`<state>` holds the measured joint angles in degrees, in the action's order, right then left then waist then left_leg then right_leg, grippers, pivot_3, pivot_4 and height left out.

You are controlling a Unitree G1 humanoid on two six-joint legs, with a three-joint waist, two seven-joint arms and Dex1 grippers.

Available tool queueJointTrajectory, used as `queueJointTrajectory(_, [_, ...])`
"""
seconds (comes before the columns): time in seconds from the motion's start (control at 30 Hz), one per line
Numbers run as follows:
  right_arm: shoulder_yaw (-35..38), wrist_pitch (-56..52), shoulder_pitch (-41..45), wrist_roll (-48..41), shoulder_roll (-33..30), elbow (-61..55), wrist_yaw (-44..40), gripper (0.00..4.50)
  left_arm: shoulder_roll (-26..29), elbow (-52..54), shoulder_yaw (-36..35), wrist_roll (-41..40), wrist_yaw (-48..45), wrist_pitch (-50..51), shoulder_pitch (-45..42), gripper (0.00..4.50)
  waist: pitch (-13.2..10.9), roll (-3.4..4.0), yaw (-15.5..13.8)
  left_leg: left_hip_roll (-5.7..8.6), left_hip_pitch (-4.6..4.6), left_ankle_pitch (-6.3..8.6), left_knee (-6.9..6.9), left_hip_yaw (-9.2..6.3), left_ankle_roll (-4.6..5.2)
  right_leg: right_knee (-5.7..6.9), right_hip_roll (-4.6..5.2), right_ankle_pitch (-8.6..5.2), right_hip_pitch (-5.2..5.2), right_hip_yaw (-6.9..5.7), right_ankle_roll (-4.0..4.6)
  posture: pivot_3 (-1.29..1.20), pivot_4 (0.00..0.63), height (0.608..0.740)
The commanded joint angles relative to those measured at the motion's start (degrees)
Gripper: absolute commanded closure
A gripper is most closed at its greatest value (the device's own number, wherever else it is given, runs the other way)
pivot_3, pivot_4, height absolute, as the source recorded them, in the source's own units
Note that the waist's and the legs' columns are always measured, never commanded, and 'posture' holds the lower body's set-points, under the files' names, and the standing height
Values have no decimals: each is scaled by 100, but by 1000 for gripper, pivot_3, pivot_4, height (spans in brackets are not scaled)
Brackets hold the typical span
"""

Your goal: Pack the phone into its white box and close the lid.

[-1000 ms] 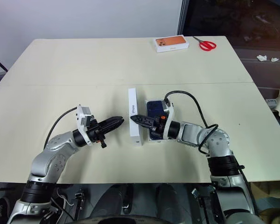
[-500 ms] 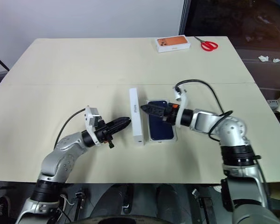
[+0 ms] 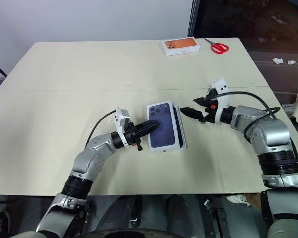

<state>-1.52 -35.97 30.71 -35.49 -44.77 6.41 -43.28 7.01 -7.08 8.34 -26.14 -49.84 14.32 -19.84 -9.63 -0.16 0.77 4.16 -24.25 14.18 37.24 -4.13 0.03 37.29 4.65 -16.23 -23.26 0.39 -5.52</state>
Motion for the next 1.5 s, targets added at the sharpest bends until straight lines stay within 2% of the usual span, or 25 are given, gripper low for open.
queueJointTrajectory(0.03, [247, 305, 95, 112, 186, -235, -193, 911, 6, 289, -83, -46, 15, -44, -62, 3836, 0, -1, -6, 0, 0, 0, 1, -1, 0, 0, 0, 0, 0, 4, 0, 0, 150, 740])
queueJointTrajectory(0.13, [-59, 798, -166, 669, 132, -417, -463, 2404, 195, 585, -232, -139, 23, 100, 11, 3836, 0, -1, -19, 0, 0, -1, 1, -1, -1, -1, 2, 0, 0, 7, 0, 0, 150, 740])
queueJointTrajectory(0.27, [-96, 1003, -322, 948, 254, -525, -533, 4447, 572, 919, -366, -171, 32, 300, 211, 3836, 1, 0, -23, 2, 0, -1, 2, -1, -2, -1, 4, 0, 0, 10, 0, 0, 150, 740])
queueJointTrajectory(0.47, [-162, 1481, -615, 1531, 531, -750, -269, 4447, 1143, 978, -434, 137, 172, 368, 614, 3836, 1, 1, -17, 1, 9, -3, -7, -1, -7, 0, 2, 0, -2, 17, 1, 0, 150, 740])
queueJointTrajectory(0.7, [-142, 1787, -924, 2071, 615, -914, 8, 4447, 728, 614, -147, 207, 408, 541, 402, 3836, 1, 0, -151, 7, 9, -7, -2, 2, -14, 0, 7, 0, 2, 20, 1, 0, 150, 740])
queueJointTrajectory(1.03, [-126, 1781, -1038, 2257, 630, -1204, -7, 4447, 277, -296, 170, 513, 257, 367, -144, 3836, 2, 0, -141, 5, 19, -18, -5, 6, -32, 4, 2, 0, 7, 21, 1, 0, 150, 740])
queueJointTrajectory(1.5, [-79, 1876, -1233, 2517, 561, -1155, -157, 4447, -147, 15, -114, 137, 330, 636, -374, 3836, 2, -2, -145, 6, 20, -18, -1, 7, -33, 5, 2, 0, 10, 22, 0, 0, 150, 740])
